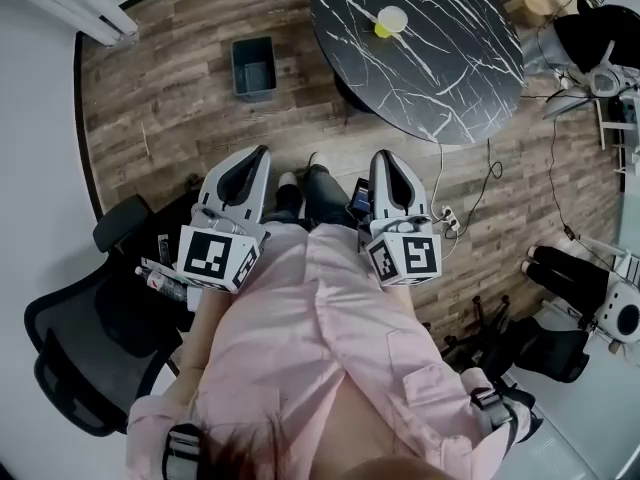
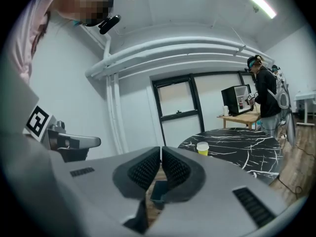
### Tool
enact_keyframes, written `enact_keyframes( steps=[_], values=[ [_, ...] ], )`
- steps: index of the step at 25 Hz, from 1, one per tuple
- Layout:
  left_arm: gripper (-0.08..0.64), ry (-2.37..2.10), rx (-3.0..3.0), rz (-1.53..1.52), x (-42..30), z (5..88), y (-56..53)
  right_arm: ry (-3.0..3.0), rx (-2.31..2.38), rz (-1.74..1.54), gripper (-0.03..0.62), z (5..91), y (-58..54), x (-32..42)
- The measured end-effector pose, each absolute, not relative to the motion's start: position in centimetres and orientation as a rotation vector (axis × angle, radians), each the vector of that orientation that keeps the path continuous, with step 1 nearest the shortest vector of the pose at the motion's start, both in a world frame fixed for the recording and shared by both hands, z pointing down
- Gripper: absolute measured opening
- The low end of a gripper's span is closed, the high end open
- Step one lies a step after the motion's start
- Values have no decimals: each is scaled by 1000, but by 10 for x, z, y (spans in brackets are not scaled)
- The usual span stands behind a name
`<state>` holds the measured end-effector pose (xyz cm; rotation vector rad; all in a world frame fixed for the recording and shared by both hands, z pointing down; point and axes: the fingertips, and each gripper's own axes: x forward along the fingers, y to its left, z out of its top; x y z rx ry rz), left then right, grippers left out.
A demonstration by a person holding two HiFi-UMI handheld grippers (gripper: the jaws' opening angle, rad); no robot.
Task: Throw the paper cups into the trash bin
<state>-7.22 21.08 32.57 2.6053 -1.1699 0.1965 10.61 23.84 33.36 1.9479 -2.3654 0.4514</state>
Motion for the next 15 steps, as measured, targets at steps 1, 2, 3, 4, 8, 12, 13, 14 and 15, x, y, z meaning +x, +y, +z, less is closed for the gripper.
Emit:
enact_keyframes(
  steps=[1, 2, 3, 4, 8, 12, 13, 14, 15],
  values=[
    [15, -1178, 2599, 199, -74, 326, 208, -2367, 1942, 455, 33, 334, 235, 106],
    [15, -1186, 2593, 202, -75, 326, 206, -2368, 1936, 459, 33, 334, 232, 105],
    [15, -1193, 2587, 205, -76, 326, 203, -2369, 1931, 463, 33, 335, 229, 105],
    [15, -1200, 2580, 207, -76, 327, 200, -2370, 1927, 465, 34, 335, 225, 106],
    [15, -1226, 2558, 201, -72, 329, 182, -2386, 1909, 462, 33, 335, 203, 113],
    [15, -1256, 2528, 191, -61, 330, 160, -2402, 1882, 462, 34, 335, 178, 124],
    [15, -1261, 2524, 187, -58, 329, 155, -2404, 1877, 465, 34, 336, 172, 127],
    [15, -1265, 2523, 181, -54, 329, 150, -2407, 1871, 467, 33, 336, 166, 130],
    [15, -1268, 2523, 174, -50, 328, 145, -2411, 1865, 467, 33, 336, 161, 134]
  ],
)
